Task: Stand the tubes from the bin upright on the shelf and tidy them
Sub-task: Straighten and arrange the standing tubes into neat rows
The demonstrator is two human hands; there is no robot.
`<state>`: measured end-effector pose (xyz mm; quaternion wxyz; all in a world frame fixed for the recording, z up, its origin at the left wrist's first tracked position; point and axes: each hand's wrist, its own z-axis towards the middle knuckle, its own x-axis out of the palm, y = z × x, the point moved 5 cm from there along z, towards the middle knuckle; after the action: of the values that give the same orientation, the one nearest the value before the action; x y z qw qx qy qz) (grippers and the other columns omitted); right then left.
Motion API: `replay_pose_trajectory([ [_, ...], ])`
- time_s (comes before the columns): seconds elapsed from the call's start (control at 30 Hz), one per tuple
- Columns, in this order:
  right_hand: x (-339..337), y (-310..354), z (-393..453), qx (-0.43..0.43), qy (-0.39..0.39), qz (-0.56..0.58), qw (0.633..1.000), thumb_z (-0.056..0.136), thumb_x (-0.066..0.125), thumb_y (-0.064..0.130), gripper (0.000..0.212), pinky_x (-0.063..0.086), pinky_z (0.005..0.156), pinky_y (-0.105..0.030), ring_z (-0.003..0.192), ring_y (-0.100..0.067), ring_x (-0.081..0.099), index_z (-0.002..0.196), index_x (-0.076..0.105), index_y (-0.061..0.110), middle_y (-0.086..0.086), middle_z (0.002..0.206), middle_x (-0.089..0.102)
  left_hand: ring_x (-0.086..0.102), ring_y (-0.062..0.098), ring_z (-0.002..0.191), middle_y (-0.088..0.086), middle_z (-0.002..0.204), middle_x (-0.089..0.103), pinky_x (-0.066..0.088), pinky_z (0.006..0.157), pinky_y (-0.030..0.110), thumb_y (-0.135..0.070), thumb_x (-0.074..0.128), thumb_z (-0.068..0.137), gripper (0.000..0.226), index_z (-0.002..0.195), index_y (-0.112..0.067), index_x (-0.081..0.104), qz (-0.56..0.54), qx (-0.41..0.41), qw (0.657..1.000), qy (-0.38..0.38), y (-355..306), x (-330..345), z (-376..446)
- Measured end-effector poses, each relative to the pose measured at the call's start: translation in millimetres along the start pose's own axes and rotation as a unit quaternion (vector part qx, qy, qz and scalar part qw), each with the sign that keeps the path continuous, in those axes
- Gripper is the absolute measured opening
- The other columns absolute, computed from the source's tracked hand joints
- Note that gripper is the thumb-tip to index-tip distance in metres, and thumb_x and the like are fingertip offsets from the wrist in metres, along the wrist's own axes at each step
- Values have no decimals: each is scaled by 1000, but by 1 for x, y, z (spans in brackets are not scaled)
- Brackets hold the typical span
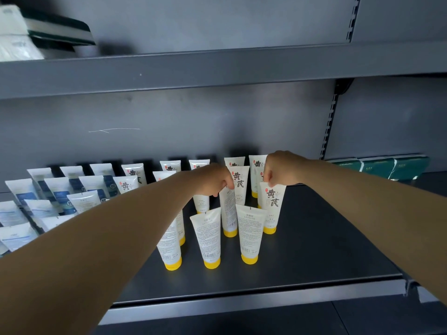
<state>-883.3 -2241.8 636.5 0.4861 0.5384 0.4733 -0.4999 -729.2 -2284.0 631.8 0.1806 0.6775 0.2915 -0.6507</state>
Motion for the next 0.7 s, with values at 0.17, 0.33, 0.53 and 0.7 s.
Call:
replay_pose_trajectory([
  [0.17, 1, -1, 2, -3, 3, 0, 1000, 82, 70, 12, 24, 51, 85, -30, 98, -20, 65, 106, 72, 14, -2, 115, 68, 58, 21, 110, 4, 127, 60, 40, 86, 20, -12, 57, 91, 39, 130, -18, 56, 59, 16, 998, -13, 4, 6, 6],
  [0.33, 0, -1, 3, -1, 4, 3, 1000, 82, 71, 13, 22, 51, 88, -30, 96, -19, 65, 104, 73, 14, -1, 109, 70, 52, 21, 115, 0, 127, 53, 45, 98, 34, -25, 66, 86, 36, 121, -21, 63, 103, 38, 992, -57, 5, 7, 16],
  [0.53, 0, -1, 2, 2, 2, 3, 1000, 82, 70, 14, 24, 51, 89, -30, 98, -19, 64, 106, 72, 13, -1, 109, 70, 63, 18, 81, 4, 93, 70, 50, 78, 31, -27, 69, 84, 24, 97, -7, 72, 35, -9, 997, -65, 9, 11, 26],
  [0.7, -1, -1, 1, -1, 3, 15, 1000, 83, 70, 13, 22, 49, 88, -27, 99, -18, 64, 105, 72, 14, 0, 110, 70, 46, 2, 48, -9, 56, 53, 36, 57, 19, -21, 68, 84, 17, 85, -5, 74, -30, -19, 995, -93, 7, 10, 27],
])
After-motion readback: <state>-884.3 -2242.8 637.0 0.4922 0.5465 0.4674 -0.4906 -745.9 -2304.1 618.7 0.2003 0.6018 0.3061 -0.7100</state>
